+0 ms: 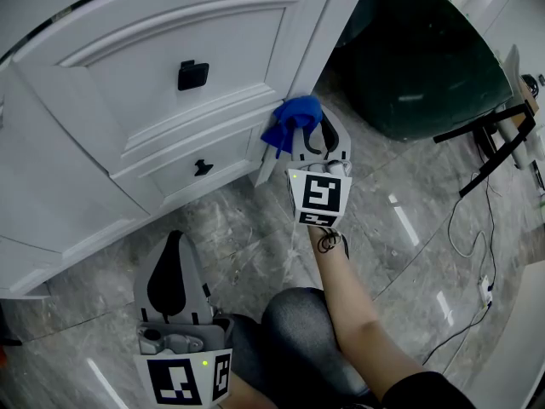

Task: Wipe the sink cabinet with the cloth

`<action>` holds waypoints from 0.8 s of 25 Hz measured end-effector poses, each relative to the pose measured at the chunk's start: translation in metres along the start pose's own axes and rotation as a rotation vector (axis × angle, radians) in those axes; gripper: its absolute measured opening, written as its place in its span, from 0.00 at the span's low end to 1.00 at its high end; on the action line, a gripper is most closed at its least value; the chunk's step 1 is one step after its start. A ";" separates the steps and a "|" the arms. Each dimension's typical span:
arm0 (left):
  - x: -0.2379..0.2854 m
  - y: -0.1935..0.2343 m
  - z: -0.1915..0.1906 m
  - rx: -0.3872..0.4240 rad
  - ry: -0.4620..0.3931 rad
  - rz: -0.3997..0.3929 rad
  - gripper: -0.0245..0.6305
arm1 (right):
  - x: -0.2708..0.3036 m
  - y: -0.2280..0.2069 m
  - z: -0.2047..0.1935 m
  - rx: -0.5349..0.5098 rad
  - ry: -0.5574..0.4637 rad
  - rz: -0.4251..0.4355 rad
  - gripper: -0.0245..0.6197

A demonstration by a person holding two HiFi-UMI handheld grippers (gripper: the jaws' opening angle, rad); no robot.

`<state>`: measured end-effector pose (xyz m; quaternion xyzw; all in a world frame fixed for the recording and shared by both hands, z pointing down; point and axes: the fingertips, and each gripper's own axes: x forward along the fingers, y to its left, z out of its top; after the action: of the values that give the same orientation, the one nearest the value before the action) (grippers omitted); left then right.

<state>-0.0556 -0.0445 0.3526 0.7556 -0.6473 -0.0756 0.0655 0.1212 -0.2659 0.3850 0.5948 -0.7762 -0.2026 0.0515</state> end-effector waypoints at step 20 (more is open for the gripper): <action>-0.005 -0.004 0.006 0.014 -0.009 -0.001 0.04 | -0.008 0.025 -0.068 0.042 0.200 0.085 0.22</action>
<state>-0.0534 -0.0390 0.3459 0.7561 -0.6476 -0.0744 0.0573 0.1221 -0.2706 0.4576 0.5795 -0.7958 -0.1235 0.1251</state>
